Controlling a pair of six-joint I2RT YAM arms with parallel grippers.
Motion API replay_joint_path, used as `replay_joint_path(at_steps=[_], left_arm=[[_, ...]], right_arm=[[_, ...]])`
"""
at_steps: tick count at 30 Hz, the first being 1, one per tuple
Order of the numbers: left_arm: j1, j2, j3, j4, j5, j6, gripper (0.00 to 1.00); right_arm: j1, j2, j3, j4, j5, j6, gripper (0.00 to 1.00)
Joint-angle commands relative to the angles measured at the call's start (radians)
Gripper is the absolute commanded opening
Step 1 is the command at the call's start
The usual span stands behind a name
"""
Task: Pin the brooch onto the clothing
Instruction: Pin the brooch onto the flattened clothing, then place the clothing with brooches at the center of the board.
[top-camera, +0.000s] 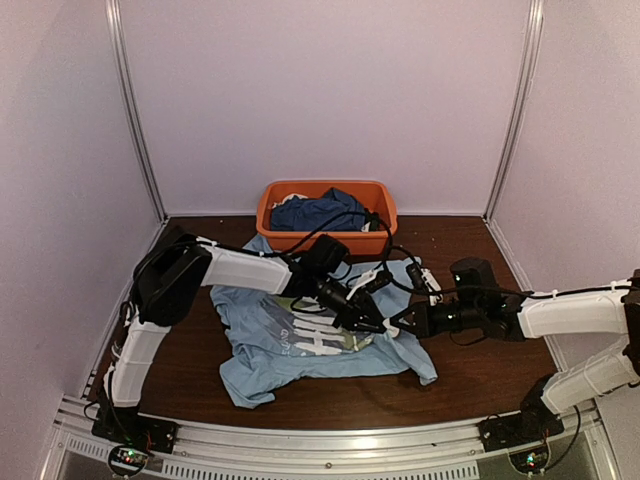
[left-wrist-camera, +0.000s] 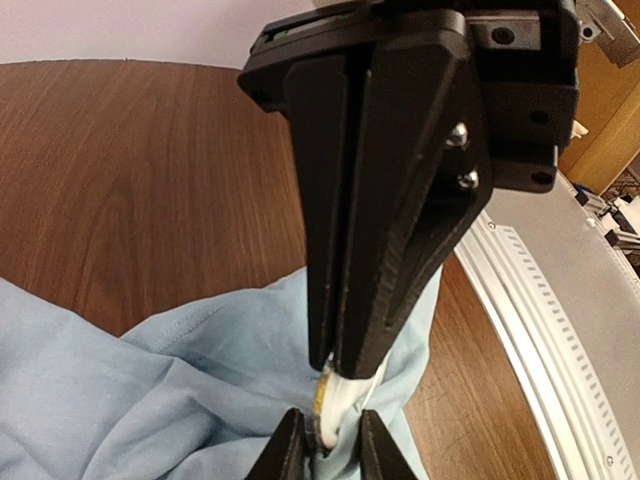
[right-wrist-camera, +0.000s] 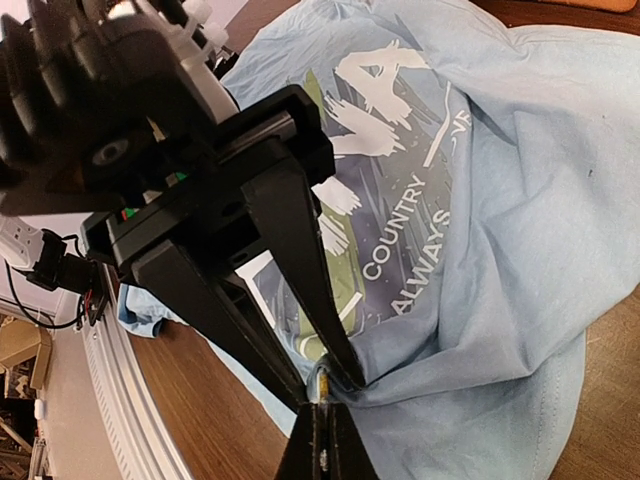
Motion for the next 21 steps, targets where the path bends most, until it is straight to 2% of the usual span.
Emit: replay_joint_path(at_steps=[1,5,10,14,17,21], left_arm=[[0.02,0.016,-0.002,-0.003,-0.023,0.008,0.26],[0.045,-0.009,-0.051,0.104,-0.012,-0.058,0.5],[0.082,-0.038,-0.125,0.241,-0.008,-0.174,0.69],[0.111,-0.074,-0.156,0.298,-0.075,-0.292,0.73],[0.118,-0.111,-0.149,0.215,-0.266,-0.325,0.74],[0.121,-0.148,-0.148,0.102,-0.505,-0.386,0.75]], right_arm=[[-0.003,0.0,0.029,0.035,0.001,0.001,0.0],[-0.005,-0.014,0.028,0.008,0.033,-0.013,0.0],[-0.004,-0.032,0.047,-0.081,0.158,-0.054,0.0],[0.006,-0.036,0.077,-0.165,0.34,-0.089,0.0],[0.043,-0.019,0.114,-0.249,0.479,-0.117,0.0],[0.154,0.053,0.197,-0.326,0.646,-0.154,0.0]])
